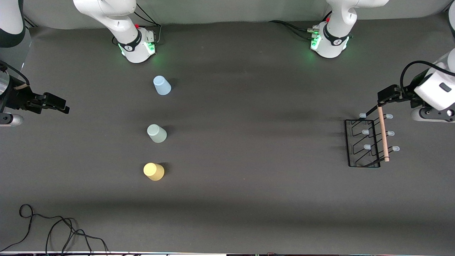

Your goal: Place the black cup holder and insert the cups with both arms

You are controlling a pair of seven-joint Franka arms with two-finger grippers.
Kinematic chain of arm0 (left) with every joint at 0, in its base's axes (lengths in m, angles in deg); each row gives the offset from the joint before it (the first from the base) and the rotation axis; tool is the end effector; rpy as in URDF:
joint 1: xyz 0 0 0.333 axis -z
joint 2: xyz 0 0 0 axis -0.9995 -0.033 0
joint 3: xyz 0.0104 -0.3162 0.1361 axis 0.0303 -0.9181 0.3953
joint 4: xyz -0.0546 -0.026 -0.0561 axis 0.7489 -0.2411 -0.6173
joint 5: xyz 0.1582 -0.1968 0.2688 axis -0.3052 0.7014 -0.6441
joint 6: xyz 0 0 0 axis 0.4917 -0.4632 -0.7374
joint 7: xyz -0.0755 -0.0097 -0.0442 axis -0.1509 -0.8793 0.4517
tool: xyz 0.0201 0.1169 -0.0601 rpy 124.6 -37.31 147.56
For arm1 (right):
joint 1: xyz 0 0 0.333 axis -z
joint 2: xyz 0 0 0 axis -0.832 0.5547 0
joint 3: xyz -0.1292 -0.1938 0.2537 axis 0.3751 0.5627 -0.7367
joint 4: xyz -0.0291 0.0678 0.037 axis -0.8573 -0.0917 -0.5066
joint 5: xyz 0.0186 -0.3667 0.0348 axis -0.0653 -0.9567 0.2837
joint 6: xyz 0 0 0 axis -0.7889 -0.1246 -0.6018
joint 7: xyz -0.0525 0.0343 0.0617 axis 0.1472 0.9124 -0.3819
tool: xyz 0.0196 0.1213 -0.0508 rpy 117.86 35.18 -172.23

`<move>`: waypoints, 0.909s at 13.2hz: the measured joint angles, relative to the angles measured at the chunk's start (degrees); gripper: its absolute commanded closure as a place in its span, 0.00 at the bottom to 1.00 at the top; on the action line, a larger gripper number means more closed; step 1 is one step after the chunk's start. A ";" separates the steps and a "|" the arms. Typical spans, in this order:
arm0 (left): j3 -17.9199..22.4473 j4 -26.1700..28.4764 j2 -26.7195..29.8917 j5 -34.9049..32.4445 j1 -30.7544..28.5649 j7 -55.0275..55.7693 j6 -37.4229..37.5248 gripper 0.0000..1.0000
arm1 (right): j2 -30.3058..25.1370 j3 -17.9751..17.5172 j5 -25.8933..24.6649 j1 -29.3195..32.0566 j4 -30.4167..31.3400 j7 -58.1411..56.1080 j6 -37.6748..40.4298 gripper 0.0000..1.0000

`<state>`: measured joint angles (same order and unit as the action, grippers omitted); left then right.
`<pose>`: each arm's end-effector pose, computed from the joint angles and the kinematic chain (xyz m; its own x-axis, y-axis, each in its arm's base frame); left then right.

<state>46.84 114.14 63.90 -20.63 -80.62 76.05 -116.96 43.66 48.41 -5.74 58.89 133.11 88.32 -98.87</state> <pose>0.5352 -0.0284 0.6008 0.9928 -0.0672 -0.0992 -0.0675 -0.9977 0.0002 0.5332 -0.0202 0.5901 0.9967 -0.0502 -0.0634 -0.0517 -0.9984 -0.0213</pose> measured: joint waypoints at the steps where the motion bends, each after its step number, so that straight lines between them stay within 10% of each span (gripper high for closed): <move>1: 0.13 -0.02 0.41 -0.06 -0.81 -1.33 0.75 0.00 | 0.00 0.00 0.00 0.00 0.00 0.00 0.00 0.00; 12: 0.36 5.68 3.20 -1.74 -9.64 -14.97 -2.40 0.00 | 0.00 0.00 0.00 0.00 0.00 0.00 0.02 0.00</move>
<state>47.21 119.82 67.10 -22.37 -90.26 61.09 -119.36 43.66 48.41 -5.74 58.89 133.12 88.32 -98.84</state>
